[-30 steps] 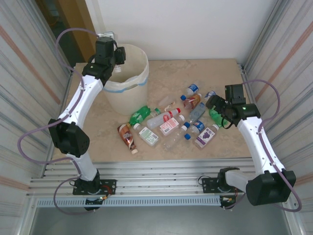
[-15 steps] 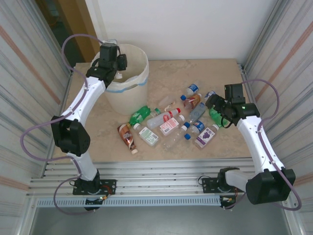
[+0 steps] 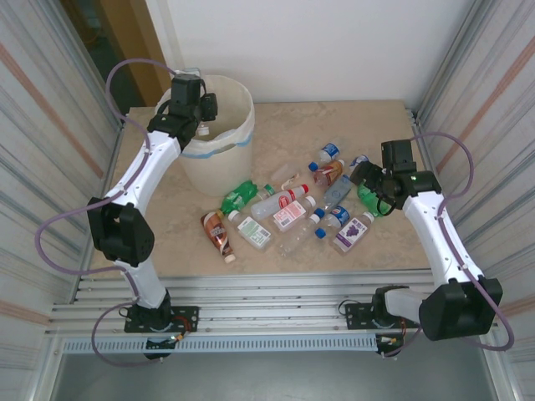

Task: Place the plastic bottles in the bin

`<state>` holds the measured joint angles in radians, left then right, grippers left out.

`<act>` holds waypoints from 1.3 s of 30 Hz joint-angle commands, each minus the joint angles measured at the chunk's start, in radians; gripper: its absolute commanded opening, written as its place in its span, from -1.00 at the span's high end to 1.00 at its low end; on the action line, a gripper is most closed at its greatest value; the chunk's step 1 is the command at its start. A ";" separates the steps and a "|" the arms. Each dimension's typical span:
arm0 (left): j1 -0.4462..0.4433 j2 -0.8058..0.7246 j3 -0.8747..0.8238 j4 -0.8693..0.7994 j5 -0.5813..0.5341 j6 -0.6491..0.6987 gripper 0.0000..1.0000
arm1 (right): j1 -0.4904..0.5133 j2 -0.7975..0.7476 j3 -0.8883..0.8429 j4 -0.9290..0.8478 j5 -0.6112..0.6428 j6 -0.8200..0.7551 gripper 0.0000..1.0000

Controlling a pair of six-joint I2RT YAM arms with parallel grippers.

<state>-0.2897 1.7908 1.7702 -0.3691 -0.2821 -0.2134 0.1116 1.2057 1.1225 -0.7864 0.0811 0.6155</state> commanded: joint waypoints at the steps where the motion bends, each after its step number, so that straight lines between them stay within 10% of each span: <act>1: -0.006 0.012 -0.005 0.000 -0.005 -0.006 -0.21 | 0.004 0.008 0.037 -0.011 0.003 -0.022 -0.95; 15: -0.006 -0.019 0.028 -0.029 0.001 0.003 -0.76 | 0.004 0.021 0.060 -0.019 0.010 -0.031 -0.96; 39: -0.131 -0.400 -0.030 -0.250 0.035 -0.059 -0.97 | 0.005 -0.019 0.052 0.007 0.010 -0.048 -0.95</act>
<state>-0.3985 1.4708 1.8118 -0.5545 -0.2447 -0.2333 0.1116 1.2194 1.1679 -0.7856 0.0814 0.5900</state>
